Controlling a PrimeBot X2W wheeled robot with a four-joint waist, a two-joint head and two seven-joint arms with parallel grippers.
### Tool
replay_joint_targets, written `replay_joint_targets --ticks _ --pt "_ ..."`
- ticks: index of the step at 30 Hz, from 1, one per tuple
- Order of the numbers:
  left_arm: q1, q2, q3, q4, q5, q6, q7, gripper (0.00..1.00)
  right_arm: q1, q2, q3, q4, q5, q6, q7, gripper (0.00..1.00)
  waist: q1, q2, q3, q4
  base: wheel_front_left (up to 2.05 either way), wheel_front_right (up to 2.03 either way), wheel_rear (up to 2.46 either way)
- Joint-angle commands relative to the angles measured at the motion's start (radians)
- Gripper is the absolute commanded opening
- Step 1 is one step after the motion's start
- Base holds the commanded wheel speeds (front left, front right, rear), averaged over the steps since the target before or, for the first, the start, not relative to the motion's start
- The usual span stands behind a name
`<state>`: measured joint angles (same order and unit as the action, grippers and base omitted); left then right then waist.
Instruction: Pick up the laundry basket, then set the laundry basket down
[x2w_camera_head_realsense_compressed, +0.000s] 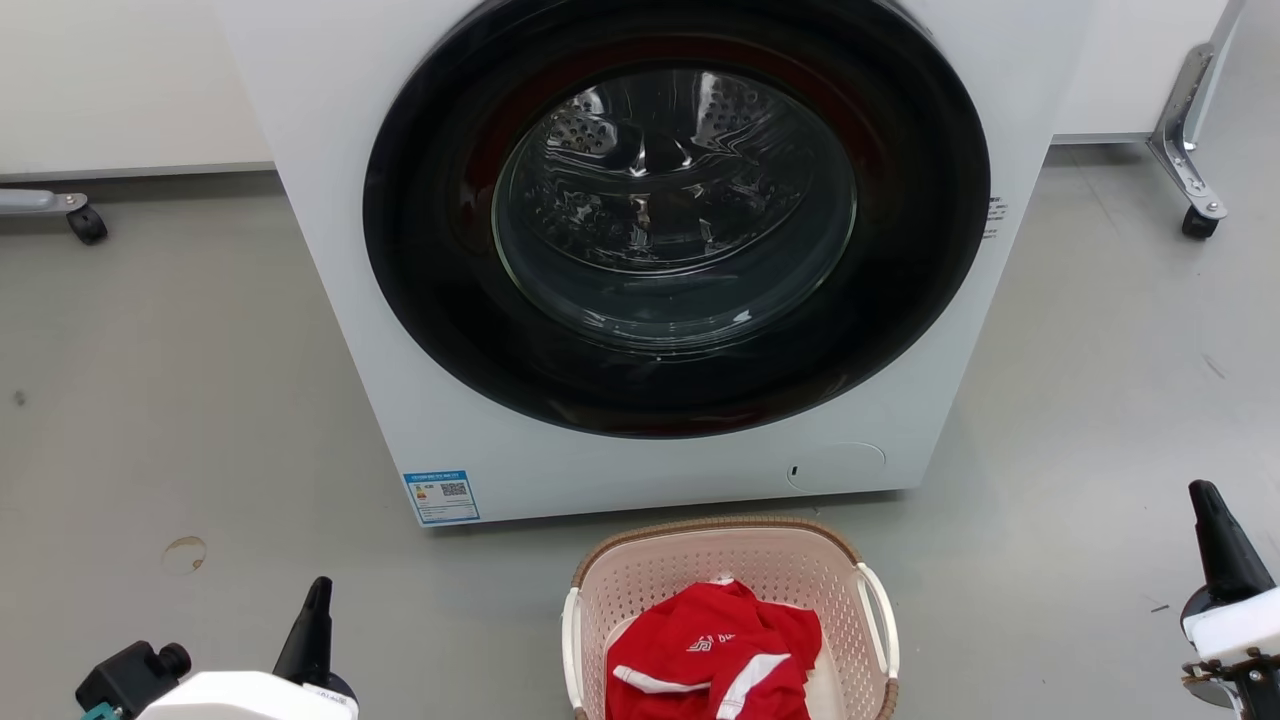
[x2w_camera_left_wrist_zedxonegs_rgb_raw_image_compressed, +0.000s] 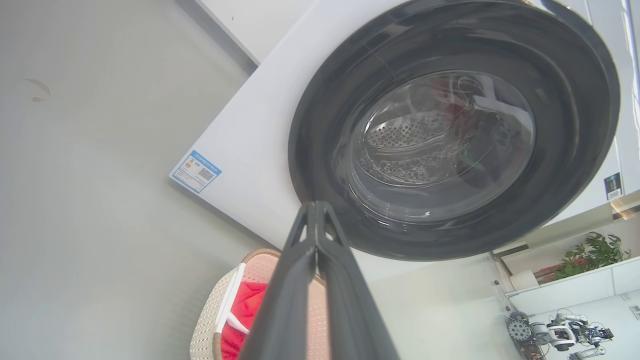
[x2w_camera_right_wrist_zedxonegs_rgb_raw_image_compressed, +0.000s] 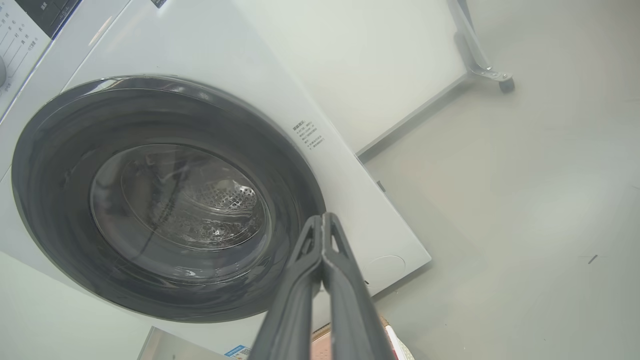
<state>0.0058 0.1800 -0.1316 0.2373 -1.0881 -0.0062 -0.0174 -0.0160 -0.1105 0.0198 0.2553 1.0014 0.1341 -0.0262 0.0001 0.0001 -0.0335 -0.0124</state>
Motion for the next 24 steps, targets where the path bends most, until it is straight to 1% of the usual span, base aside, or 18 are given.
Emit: replay_joint_targets --ticks 1,24 --pt "-0.063 0.008 0.036 -0.022 -0.025 -0.013 0.006 0.00 -0.052 -0.022 -0.005 -0.020 0.031 -0.002 0.006 0.00 -0.0001 -0.0001 0.001 0.000 0.00 0.00 0.00" --pt "-0.082 -0.044 0.116 -0.010 -0.214 -0.056 0.054 0.00 -0.067 0.009 -0.054 -0.016 0.250 -0.002 0.057 0.00 -0.0001 -0.0001 0.015 0.005 0.00 0.00 0.00"
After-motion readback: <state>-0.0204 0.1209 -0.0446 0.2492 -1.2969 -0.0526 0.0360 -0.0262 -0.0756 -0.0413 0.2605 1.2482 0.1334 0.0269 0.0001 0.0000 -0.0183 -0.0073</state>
